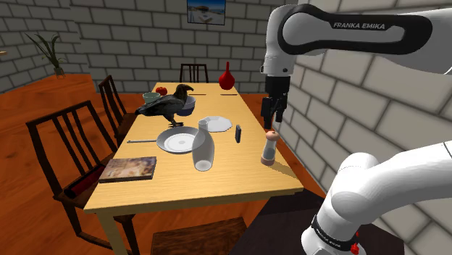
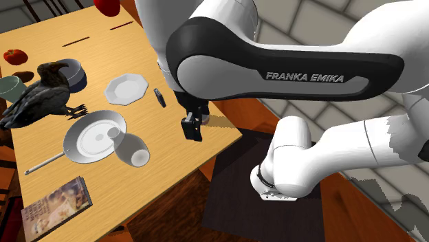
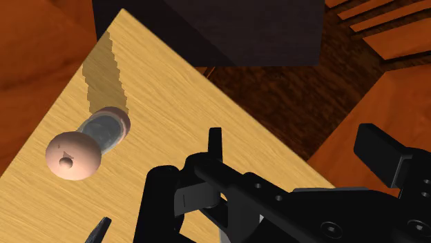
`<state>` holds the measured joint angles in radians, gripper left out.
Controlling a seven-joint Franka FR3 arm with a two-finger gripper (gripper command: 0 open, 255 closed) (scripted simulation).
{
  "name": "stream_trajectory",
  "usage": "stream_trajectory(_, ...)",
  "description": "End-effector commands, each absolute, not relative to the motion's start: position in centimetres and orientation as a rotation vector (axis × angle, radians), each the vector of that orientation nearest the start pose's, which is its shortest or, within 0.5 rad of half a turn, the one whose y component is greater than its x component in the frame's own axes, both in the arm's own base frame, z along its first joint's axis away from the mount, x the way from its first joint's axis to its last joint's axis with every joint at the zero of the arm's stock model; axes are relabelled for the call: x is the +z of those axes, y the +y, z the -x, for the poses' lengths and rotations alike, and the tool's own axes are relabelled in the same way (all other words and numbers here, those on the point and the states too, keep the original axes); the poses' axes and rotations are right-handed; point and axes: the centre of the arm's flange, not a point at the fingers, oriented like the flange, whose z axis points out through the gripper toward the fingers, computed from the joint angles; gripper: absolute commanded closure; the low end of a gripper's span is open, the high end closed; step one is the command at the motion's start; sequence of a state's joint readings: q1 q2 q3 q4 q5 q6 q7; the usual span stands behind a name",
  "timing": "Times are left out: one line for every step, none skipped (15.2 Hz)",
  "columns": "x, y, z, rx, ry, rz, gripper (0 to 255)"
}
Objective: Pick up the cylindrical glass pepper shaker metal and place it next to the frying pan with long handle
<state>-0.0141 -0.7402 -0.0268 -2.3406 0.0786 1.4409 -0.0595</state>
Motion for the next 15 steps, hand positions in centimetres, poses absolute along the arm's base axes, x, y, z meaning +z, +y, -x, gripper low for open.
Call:
stream_trajectory(57.4, -0.5, -30.4, 0.235, -0.047, 3.028, 0)
stream_trajectory(56.7, -1.7, -30.6, 0.225, -0.046, 3.028, 0)
stream_trajectory(56.0, -2.8, -30.7, 0.215, -0.045, 3.028, 0)
stream_trajectory(55.4, -3.9, -30.9, 0.206, -0.043, 3.029, 0)
stream_trajectory(54.7, -5.0, -31.0, 0.196, -0.042, 3.029, 0)
stream_trajectory(54.0, -6.1, -31.2, 0.186, -0.041, 3.029, 0)
stream_trajectory(53.4, -7.2, -31.4, 0.176, -0.040, 3.028, 0)
stream_trajectory(52.7, -8.3, -31.6, 0.166, -0.039, 3.028, 0)
stream_trajectory(52.0, -9.4, -31.7, 0.156, -0.038, 3.028, 0)
stream_trajectory(51.3, -10.5, -31.9, 0.146, -0.037, 3.028, 0)
stream_trajectory(50.7, -11.6, -32.1, 0.136, -0.036, 3.028, 0)
stream_trajectory(50.0, -12.7, -32.3, 0.126, -0.034, 3.028, 0)
stream_trajectory(49.3, -13.9, -32.5, 0.116, -0.033, 3.028, 0)
stream_trajectory(48.7, -15.0, -32.7, 0.106, -0.032, 3.027, 0)
stream_trajectory(48.0, -16.1, -32.9, 0.096, -0.031, 3.027, 0)
